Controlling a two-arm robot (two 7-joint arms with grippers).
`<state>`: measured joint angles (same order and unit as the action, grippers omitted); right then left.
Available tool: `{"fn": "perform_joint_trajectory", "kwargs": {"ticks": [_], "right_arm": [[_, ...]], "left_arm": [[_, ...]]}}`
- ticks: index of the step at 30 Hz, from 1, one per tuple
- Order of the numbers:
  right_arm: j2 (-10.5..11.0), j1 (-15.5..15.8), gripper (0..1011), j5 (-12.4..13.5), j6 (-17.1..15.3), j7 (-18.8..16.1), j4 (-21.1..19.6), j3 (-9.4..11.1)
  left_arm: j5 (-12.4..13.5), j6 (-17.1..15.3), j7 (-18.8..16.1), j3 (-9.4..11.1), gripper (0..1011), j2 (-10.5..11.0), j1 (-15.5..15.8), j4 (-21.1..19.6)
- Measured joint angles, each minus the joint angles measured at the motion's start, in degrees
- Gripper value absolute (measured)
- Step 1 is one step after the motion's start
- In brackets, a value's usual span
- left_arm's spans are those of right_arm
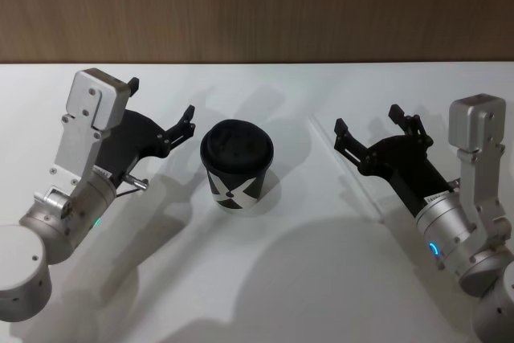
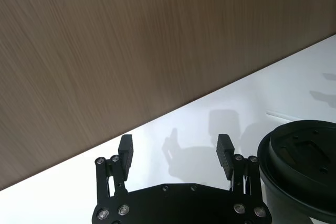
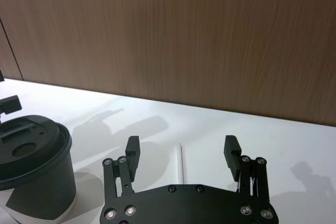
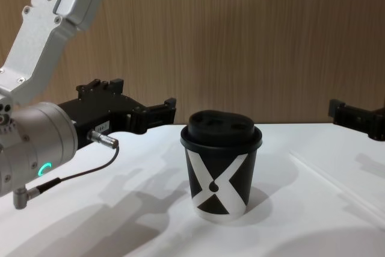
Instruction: Pick up the straw with one hand, pass it to the other hand, and insert it into the cup.
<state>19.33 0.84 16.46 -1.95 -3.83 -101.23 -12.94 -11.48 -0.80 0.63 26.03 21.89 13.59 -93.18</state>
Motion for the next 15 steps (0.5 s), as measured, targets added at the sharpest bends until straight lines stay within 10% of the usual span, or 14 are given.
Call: {"fn": "perform_joint_trajectory", "kwargs": {"ticks": [15], "right_arm": [[0.00, 0.00, 1001, 0.00, 0.00, 0.00, 0.00, 0.00]], "left_arm": [[0.00, 0.00, 0.00, 0.00, 1002, 0.00, 0.00, 0.00]]}}
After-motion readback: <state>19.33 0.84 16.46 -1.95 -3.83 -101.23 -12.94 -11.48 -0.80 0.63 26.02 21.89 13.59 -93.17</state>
